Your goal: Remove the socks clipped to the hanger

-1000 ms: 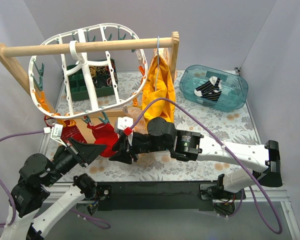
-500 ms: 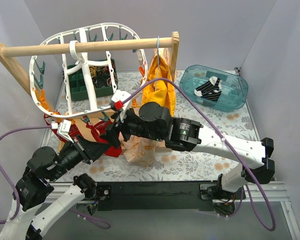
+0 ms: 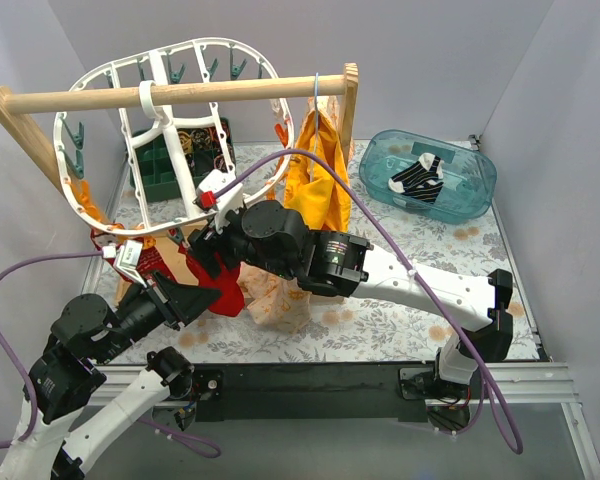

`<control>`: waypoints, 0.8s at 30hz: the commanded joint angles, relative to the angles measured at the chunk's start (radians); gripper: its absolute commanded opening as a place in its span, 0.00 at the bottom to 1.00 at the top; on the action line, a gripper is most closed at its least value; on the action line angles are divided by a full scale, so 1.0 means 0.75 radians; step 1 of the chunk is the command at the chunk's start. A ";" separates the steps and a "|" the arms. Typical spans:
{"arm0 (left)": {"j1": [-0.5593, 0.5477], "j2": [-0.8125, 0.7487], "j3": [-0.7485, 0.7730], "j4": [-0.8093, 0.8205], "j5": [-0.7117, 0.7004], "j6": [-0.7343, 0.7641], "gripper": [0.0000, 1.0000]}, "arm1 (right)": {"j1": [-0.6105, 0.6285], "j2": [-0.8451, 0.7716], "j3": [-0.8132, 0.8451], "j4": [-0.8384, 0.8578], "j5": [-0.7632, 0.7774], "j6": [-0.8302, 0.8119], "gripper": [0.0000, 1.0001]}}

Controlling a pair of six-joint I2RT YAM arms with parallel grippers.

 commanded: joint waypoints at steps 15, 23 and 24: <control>-0.004 -0.007 0.009 -0.027 0.031 0.009 0.00 | 0.000 -0.015 0.048 0.056 0.093 -0.004 0.10; -0.004 0.001 0.005 -0.055 0.019 -0.004 0.00 | 0.000 -0.027 0.023 0.052 0.119 -0.012 0.01; -0.004 -0.003 -0.001 -0.071 0.005 -0.004 0.00 | 0.000 -0.027 0.023 0.052 0.129 -0.016 0.01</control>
